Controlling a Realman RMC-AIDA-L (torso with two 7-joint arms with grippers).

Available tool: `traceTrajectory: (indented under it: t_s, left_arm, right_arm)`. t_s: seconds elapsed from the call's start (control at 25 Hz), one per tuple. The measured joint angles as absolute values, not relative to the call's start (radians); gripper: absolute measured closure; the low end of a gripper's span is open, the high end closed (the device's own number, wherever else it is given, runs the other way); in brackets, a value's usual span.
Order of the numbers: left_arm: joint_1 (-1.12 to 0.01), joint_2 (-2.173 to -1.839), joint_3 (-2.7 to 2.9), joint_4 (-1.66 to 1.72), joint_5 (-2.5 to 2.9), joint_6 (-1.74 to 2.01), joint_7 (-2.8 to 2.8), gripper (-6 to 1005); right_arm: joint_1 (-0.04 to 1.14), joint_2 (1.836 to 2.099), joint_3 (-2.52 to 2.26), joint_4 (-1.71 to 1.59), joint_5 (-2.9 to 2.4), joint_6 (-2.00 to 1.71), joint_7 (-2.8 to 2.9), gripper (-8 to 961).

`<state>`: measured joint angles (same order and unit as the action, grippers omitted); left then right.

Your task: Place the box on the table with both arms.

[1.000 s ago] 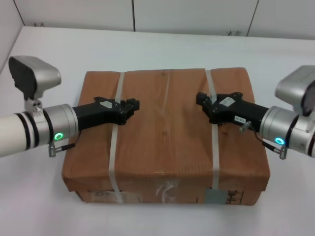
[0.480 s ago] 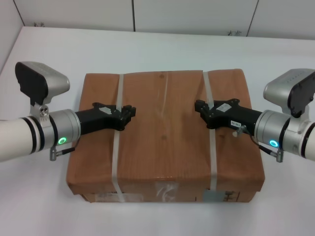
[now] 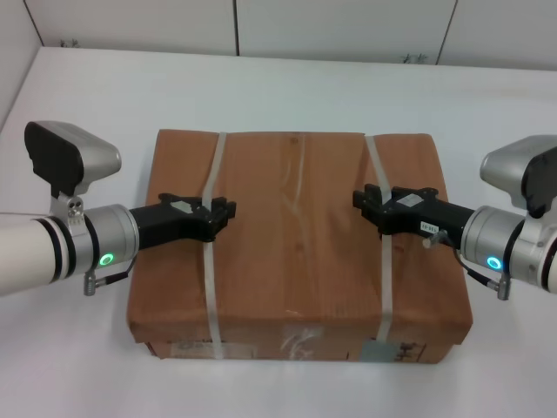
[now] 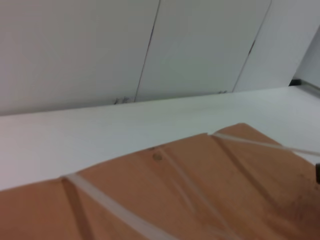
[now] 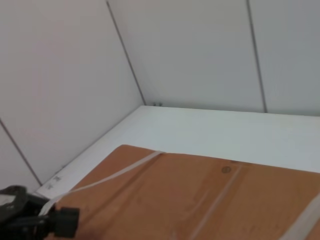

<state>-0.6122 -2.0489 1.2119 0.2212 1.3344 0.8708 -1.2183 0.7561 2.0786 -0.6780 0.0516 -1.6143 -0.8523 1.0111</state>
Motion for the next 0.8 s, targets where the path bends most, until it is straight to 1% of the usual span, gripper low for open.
traceTrajectory:
  t_s: [0.08, 0.2, 0.44, 0.52, 0.64, 0.8]
  left_arm:
    - [-0.614, -2.049, 1.212, 0.216, 1.335, 0.862, -1.218, 883]
    - [-0.617, -2.049, 1.213, 0.199, 1.337, 0.825, -1.219, 876]
    - [-0.615, -2.048, 1.216, 0.196, 1.337, 0.823, -1.205, 680]
    - [-0.614, -2.047, 1.223, 0.197, 1.337, 0.823, -1.203, 567]
    - [-0.612, -2.047, 1.228, 0.200, 1.338, 0.826, -1.202, 398]
    - [-0.610, -2.046, 1.228, 0.201, 1.338, 0.841, -1.201, 381]
  right_arm:
    - [0.754, 2.078, -0.650, 0.052, -1.612, -0.838, 1.014, 721]
    - [0.748, 2.078, -0.601, 0.057, -1.612, -0.811, 1.014, 657]
    - [0.720, 2.079, -0.575, 0.057, -1.612, -0.805, 1.016, 530]
    - [0.711, 2.079, -0.564, 0.054, -1.611, -0.804, 1.016, 487]
    - [0.699, 2.079, -0.548, 0.049, -1.610, -0.804, 1.016, 272]
    - [0.678, 2.078, -0.509, 0.043, -1.610, -0.811, 1.011, 268]
